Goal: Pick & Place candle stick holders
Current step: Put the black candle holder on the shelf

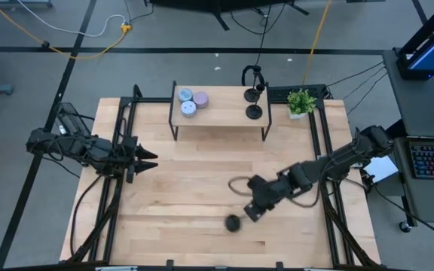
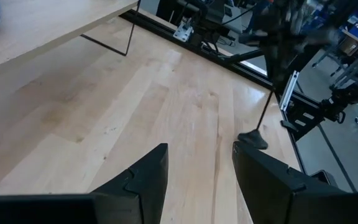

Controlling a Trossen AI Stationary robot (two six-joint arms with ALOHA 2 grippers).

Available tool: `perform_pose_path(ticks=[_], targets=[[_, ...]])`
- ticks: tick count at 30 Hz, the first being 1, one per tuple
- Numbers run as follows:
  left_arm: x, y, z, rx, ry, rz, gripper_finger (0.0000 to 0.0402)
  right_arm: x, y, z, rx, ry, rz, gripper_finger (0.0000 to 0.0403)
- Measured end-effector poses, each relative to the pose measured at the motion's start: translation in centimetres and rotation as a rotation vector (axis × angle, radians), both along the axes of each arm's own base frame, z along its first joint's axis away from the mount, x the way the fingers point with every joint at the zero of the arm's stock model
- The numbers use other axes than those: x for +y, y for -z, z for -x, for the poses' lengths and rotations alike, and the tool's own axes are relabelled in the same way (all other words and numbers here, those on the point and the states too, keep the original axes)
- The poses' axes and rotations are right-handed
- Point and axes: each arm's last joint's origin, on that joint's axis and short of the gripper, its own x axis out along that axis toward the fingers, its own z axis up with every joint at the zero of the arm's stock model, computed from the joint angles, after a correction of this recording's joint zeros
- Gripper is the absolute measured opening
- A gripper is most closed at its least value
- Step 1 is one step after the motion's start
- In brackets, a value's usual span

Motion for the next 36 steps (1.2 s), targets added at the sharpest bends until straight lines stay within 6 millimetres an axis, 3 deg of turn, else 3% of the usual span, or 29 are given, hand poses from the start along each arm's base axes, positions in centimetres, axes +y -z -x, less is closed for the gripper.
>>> perform_pose_path(ticks=[9,15,21,26,31,36], targets=[[-0.1,0.0,0.0,0.005,0.037,0.012,0.0184,-4.6,-3.8,-3.7,-0.399,-0.01,0.036,0.0012],[-0.2,0.0,0.0,0.004,0.063,0.011,0.0184,-8.5,-10.0,-4.5,-0.579,-0.055,0.225,0.0012],[-0.1,0.0,0.0,-0.003,0.018,0.006,0.0184,-13.3,-17.3,-2.2,-0.603,-0.066,0.545,0.0012],[0.2,-0.2,-0.2,-0.022,-0.099,-0.026,0.0184,-17.4,-21.8,1.3,-0.539,-0.046,0.824,0.0012],[0.4,-0.6,-0.8,-0.064,-0.227,-0.044,0.0184,-20.9,-23.5,3.5,-0.46,-0.054,0.971,0.0012],[0.4,-0.7,-1.7,-0.077,-0.321,-0.06,0.0184,-23.8,-22.6,4.1,-0.32,-0.107,0.987,0.0012]])
